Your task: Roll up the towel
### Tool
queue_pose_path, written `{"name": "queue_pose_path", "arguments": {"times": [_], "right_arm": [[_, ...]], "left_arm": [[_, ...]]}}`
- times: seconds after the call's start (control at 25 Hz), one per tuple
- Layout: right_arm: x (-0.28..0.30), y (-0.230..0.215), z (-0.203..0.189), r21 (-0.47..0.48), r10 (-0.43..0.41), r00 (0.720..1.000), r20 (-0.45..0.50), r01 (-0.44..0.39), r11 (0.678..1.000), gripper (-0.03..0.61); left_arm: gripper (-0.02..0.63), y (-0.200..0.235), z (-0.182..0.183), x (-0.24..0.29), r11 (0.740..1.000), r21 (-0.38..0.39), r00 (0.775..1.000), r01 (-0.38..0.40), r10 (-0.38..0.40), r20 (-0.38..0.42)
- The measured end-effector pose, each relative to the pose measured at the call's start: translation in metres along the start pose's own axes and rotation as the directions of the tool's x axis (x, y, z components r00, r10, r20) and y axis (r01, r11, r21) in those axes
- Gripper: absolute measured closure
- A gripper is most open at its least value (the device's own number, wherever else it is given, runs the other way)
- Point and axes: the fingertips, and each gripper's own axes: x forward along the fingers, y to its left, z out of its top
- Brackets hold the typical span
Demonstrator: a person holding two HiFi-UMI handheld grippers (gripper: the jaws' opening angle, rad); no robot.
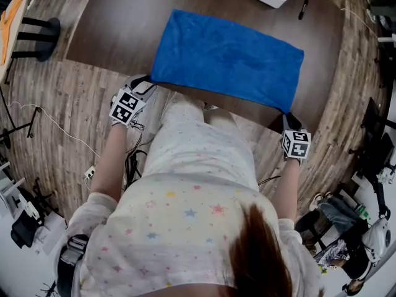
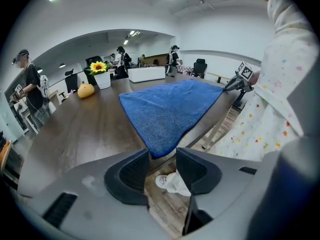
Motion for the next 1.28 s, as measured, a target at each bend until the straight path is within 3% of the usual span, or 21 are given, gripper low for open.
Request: {"name": "queue_pose_path", "arguments": {"times": [0.12, 0.16, 0.24, 0.32, 0.6, 0.8, 1.0, 1.28], "right_arm": [[0.001, -0.003, 0.001, -0.014, -0.012, 1.0, 0.0, 0.012, 1.0, 0.554], [0.0, -0.002, 0.003, -0.019, -0.013, 1.0, 0.001, 0.013, 1.0, 0.557], [-0.003, 0.0, 0.005, -0.035, -0.011, 1.0, 0.001, 0.011, 0.999, 0.56], [-0.007, 0.002, 0.005, -0.049, -0.003, 1.0, 0.0, 0.003, 0.999, 0.561], [-0.016, 0.005, 0.004, -0.073, 0.015, 1.0, 0.004, -0.015, 0.997, 0.561], [-0.016, 0.007, 0.006, -0.08, 0.011, 1.0, 0.005, -0.011, 0.997, 0.561], [-0.017, 0.007, -0.001, -0.08, 0.026, 1.0, -0.005, -0.026, 0.996, 0.563], [-0.025, 0.013, -0.015, -0.106, 0.046, 0.998, -0.037, -0.049, 0.993, 0.563]], "left_arm": [[0.452, -0.002, 0.003, 0.0, 1.0, 0.016, 1.0, 0.011, -0.011, -0.006], [0.472, -0.005, 0.004, 0.0, 0.999, 0.034, 1.0, 0.022, -0.022, -0.015], [0.571, -0.011, 0.004, 0.0, 0.995, 0.094, 0.999, 0.034, -0.031, -0.035], [0.594, -0.015, 0.004, -0.003, 0.991, 0.132, 0.999, 0.022, -0.017, -0.036], [0.598, -0.008, 0.012, -0.017, 0.998, 0.068, 1.0, 0.013, -0.014, 0.022], [0.6, -0.009, 0.01, -0.019, 0.997, 0.083, 1.0, 0.0, -0.001, 0.005], [0.601, 0.004, 0.003, -0.03, 0.999, 0.029, 0.999, -0.034, 0.034, 0.001], [0.601, 0.005, -0.017, -0.044, 0.999, 0.015, 0.998, -0.033, 0.034, -0.045]]}}
